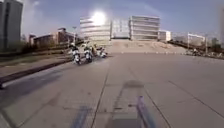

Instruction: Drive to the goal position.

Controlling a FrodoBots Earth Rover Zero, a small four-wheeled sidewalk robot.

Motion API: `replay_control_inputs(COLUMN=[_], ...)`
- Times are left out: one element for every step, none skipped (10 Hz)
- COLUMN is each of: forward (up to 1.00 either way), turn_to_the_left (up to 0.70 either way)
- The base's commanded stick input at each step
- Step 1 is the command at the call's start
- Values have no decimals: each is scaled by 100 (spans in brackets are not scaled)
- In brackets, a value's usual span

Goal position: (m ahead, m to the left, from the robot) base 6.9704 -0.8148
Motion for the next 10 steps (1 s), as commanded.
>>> replay_control_inputs(forward=[70, 70, 70, 70, 70, 70, 70, 70, 70, 70], turn_to_the_left=[0, 0, 0, 0, 0, 0, 0, 0, 0, 0])
